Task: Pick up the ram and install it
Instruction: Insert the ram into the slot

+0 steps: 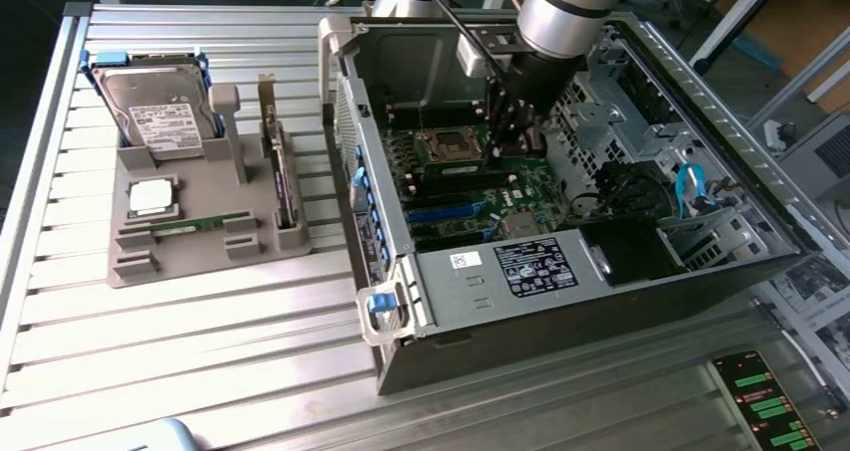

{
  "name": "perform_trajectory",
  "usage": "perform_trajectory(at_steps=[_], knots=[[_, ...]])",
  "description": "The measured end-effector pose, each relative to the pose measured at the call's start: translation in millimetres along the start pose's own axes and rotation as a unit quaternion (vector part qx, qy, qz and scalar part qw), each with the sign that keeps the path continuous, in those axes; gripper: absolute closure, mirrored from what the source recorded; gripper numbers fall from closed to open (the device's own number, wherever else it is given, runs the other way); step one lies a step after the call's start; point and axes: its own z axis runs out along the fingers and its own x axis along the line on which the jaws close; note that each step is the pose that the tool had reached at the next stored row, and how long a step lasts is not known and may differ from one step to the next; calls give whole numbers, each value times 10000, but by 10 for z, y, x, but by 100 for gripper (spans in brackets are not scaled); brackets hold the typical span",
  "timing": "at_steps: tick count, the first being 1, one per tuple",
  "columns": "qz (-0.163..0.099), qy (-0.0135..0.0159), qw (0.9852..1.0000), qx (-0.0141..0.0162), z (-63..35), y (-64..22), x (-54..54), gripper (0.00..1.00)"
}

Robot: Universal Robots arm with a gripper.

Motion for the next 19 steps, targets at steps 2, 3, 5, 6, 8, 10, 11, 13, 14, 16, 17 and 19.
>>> perform_trajectory(at_steps=[2,3,5,6,8,10,11,13,14,16,17,19], knots=[[-1,0,10000,0,1,0,-14,88],[0,1,10000,0,1,0,-15,88],[-1,1,10000,0,1,0,-15,88],[0,0,10000,0,1,0,-15,88],[0,1,10000,0,1,-3,-15,88],[0,1,10000,0,1,-15,-15,88],[0,1,10000,0,1,-18,-15,88],[1,1,10000,0,1,-19,-15,88],[0,1,10000,0,1,-19,-15,88],[0,-1,10000,2,12,-20,-16,88],[-1,0,10000,6,21,-21,-16,88],[-1,0,10000,11,42,-21,-15,88]])
